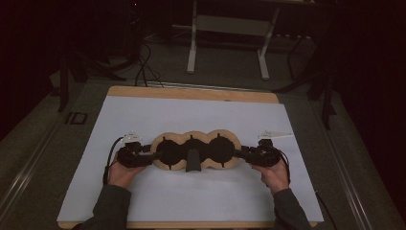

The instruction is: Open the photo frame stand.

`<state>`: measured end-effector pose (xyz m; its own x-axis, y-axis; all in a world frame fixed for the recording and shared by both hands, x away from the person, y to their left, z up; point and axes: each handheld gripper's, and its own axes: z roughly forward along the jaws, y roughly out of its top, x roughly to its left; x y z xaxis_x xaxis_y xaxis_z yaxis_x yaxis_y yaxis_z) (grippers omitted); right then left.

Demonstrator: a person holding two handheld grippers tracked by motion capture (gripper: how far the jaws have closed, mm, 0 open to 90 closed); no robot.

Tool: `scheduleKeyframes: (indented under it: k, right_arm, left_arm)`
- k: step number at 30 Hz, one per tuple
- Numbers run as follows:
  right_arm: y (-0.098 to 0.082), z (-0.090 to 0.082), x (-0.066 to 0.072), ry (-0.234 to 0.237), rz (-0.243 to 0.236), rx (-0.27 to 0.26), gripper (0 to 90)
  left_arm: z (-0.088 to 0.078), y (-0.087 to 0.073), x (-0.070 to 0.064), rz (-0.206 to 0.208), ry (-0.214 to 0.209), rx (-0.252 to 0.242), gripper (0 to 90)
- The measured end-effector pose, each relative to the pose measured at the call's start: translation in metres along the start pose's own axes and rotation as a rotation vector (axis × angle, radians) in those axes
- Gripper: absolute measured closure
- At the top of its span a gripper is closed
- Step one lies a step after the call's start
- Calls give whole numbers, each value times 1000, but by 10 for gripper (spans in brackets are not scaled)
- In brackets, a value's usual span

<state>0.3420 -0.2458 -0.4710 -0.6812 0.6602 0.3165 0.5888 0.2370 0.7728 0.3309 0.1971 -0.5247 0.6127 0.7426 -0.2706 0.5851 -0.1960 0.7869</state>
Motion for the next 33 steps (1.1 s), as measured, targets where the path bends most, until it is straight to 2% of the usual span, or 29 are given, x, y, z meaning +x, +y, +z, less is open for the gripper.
scheduleKeyframes:
  k: [11,16,23,33]
  right_arm:
    - [-4,0,0,-4,-31,-7,645]
    - [-5,0,-1,-2,-43,-3,644]
    - [-7,3,0,-48,-77,24,627]
    - [-9,9,-3,-68,-54,36,603]
  left_arm:
    - [1,-1,3,-35,-41,10,471]
    - [1,-1,3,-33,-48,10,480]
    - [-3,-2,-1,0,-32,4,541]
    - [-9,-1,-3,42,-7,7,610]
